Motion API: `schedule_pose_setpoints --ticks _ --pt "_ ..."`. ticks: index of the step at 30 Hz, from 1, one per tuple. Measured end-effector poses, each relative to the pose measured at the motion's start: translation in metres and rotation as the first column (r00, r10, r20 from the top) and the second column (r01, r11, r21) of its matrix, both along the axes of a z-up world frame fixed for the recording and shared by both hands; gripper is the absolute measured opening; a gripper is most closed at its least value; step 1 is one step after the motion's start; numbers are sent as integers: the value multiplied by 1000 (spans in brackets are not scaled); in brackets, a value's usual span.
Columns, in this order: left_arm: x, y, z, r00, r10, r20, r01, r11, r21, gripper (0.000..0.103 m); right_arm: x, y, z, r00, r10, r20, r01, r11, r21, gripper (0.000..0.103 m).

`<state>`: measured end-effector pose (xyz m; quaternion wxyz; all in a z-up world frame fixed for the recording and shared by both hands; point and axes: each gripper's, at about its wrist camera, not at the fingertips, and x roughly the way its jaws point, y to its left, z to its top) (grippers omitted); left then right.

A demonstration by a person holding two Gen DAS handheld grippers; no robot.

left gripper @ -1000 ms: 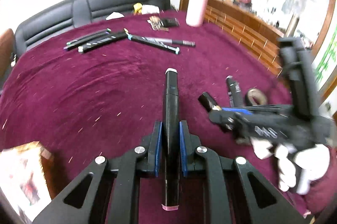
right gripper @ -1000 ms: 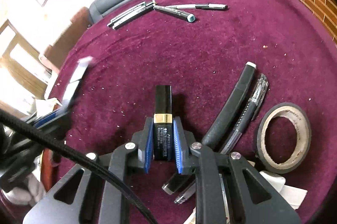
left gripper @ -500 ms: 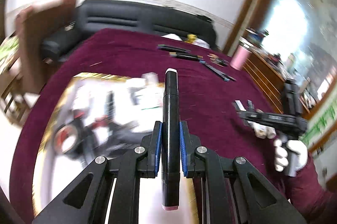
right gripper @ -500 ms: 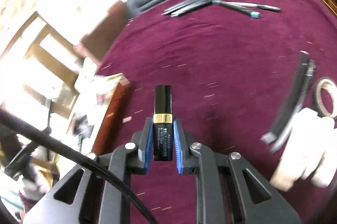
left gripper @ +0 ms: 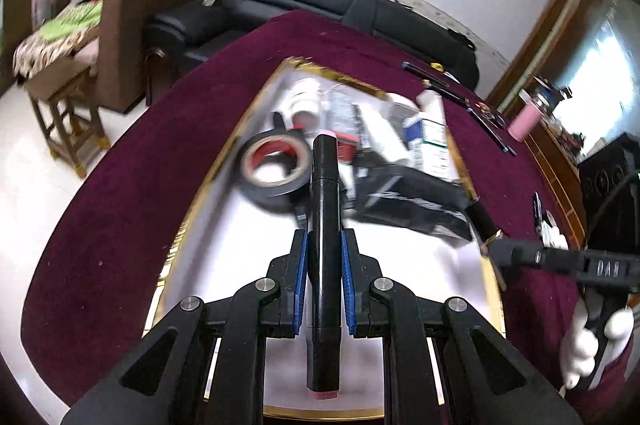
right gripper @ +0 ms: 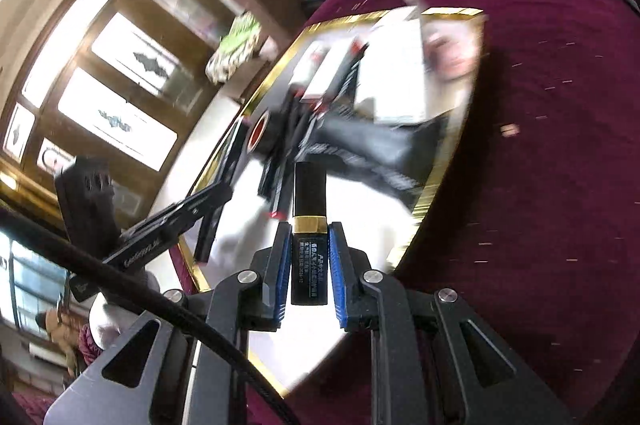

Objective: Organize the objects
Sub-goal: 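Carry the marker and lipstick into the white tray and release both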

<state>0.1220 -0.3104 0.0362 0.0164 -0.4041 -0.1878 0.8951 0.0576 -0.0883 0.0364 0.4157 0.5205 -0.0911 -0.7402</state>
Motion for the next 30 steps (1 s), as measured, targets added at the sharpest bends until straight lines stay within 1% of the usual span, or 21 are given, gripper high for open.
schedule_pose_setpoints --ticks 2,4,5,8,13,15,17,18,19,22,26,27,28,29,30 --pt "1 -11 -11 1000 8 16 -9 1000 30 13 4 -17 -5 1000 24 2 -24 999 22 16" --pt "0 -12 -18 1000 7 28 -9 999 44 13 4 -32 -10 999 43 5 -43 998 47 16" --pt "2 -12 -18 1000 4 20 -5 999 39 13 5 -41 -13 999 50 2 -50 996 69 16" --pt "1 -12 -17 1000 0 14 -1 998 56 13 4 -54 -20 998 63 0 -63 991 116 16" --pt "6 -12 -13 1000 -20 -1 20 999 48 14 9 -66 -24 997 73 -26 -68 985 160 18" --pt "9 -15 -10 1000 -12 -5 12 999 47 14 9 -65 -22 997 71 -33 -66 987 150 18" --pt "11 -16 -6 1000 -4 -13 5 999 48 18 10 -66 -21 997 70 -40 -64 988 143 21" --pt "12 -17 -4 1000 -2 -17 2 999 47 27 6 -63 -20 997 66 -42 -59 988 141 22" --pt "14 -17 -2 1000 1 -21 0 999 46 29 6 -62 -19 997 61 -44 -55 989 139 22" --pt "19 -16 6 999 8 -42 -7 999 37 29 4 -56 -18 998 41 -37 -36 992 124 22" --pt "26 -16 18 997 16 -72 -13 999 36 30 5 -32 -9 999 11 -47 -7 998 69 22" --pt "28 -14 21 996 12 -83 -8 999 38 33 5 -22 -4 999 -7 -54 10 998 54 22" --pt "29 -12 25 996 6 -92 -2 999 40 38 5 -14 -1 998 -18 -57 20 999 36 22" --pt "29 -9 28 995 -2 -100 6 999 45 40 4 -3 2 998 -33 -60 34 999 17 22" --pt "29 -5 31 993 -16 -113 23 998 58 44 4 10 6 996 -55 -67 55 998 0 22"
